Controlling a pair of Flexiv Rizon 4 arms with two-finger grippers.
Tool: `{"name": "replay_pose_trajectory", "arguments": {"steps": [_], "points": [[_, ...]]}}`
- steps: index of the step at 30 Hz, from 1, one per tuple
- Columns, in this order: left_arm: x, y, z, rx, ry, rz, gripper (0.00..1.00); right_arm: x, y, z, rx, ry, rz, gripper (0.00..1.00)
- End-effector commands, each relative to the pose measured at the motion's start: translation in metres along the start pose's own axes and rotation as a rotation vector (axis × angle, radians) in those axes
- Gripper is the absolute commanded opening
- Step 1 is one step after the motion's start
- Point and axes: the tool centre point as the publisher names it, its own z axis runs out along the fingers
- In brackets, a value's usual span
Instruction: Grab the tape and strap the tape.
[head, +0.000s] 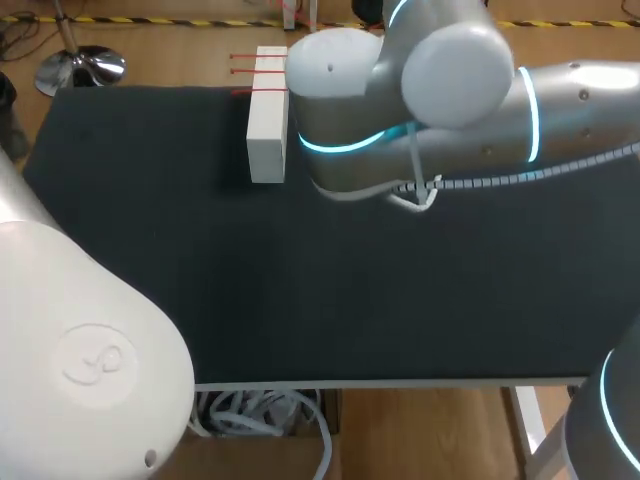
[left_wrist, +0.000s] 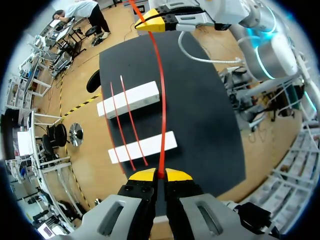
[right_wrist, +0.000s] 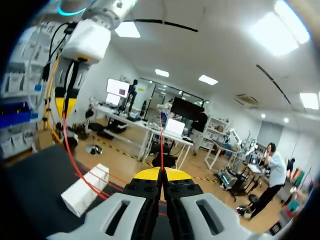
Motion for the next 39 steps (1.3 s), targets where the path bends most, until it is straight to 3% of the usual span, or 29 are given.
{"name": "replay_pose_trajectory", "arguments": {"steps": [1, 8, 20, 31, 39], "points": [[0.000, -0.001, -0.002, -0.004, 0.004, -0.001, 0.00, -0.002, 0.006, -0.003, 0.228, 0.066, -0.594, 0.00], [0.000, -0.001, -0.002, -0.004, 0.004, -0.001, 0.00, 0.001, 0.012, -0.004, 0.248, 0.099, -0.818, 0.00], [0.000, -0.001, -0.002, -0.004, 0.004, -0.001, 0.00, 0.021, 0.021, -0.001, 0.209, 0.153, -1.008, 0.00], [0.000, -0.001, -0.002, -0.004, 0.004, -0.001, 0.00, 0.039, 0.023, 0.007, 0.183, 0.166, -1.012, 0.00], [0.000, -0.001, -0.002, -0.004, 0.004, -0.001, 0.00, 0.043, 0.033, 0.011, 0.121, 0.062, -0.985, 0.00]]}}
